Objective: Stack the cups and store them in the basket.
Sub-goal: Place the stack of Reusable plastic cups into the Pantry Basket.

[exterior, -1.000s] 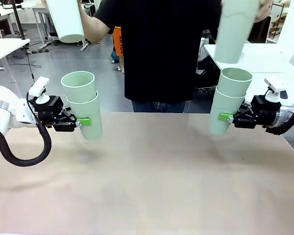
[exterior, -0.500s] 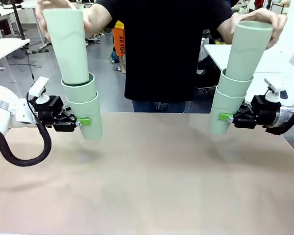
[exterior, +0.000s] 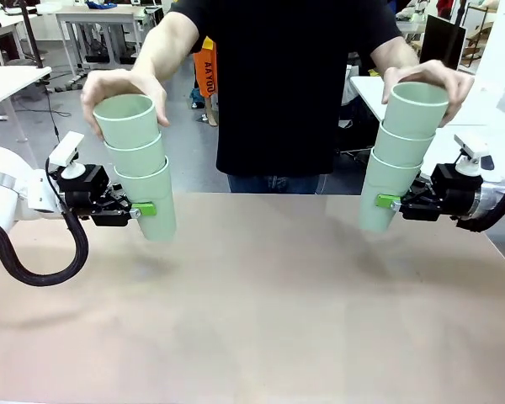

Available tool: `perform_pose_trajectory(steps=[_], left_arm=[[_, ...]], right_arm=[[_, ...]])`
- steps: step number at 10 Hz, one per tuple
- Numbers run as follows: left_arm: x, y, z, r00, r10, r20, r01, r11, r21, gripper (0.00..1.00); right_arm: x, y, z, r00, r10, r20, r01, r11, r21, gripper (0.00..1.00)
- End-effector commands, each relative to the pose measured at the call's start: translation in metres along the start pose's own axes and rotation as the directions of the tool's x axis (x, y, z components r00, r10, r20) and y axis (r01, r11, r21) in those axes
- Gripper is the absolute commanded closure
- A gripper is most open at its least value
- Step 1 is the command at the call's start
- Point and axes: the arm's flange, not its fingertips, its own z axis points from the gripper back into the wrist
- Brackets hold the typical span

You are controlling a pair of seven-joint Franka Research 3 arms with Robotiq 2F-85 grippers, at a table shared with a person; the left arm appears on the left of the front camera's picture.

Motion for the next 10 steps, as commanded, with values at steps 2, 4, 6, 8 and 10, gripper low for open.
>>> perform_pose_trajectory(steps=[2, 4, 6, 8, 10], left_arm=[[0.0045, 0.0005, -0.001, 1.0, -0.011, 0.002, 0.011, 1.0, -0.004, 0.13], [0.0045, 0.0005, -0.001, 1.0, -0.011, 0.002, 0.011, 1.0, -0.004, 0.13], [0.0045, 0.0005, -0.001, 1.0, -0.011, 0.002, 0.011, 1.0, -0.004, 0.13], [0.0045, 0.0005, -0.001, 1.0, -0.011, 0.002, 0.011, 1.0, -0.004, 0.13], [0.0045, 0.0005, -0.001, 1.0, -0.011, 0.002, 0.011, 1.0, -0.004, 0.13]], right_arm=[[0.0035, -0.0021, -0.002, 1.0, 0.007, 0.009, -0.007, 1.0, -0.017, 0.15], [0.0035, -0.0021, -0.002, 1.0, 0.007, 0.009, -0.007, 1.0, -0.017, 0.15], [0.0035, -0.0021, -0.002, 1.0, 0.007, 0.009, -0.007, 1.0, -0.017, 0.15], [0.0035, -0.0021, -0.002, 1.0, 0.007, 0.009, -0.007, 1.0, -0.017, 0.15], [0.0035, -0.0021, -0.002, 1.0, 0.007, 0.009, -0.007, 1.0, -0.017, 0.15]])
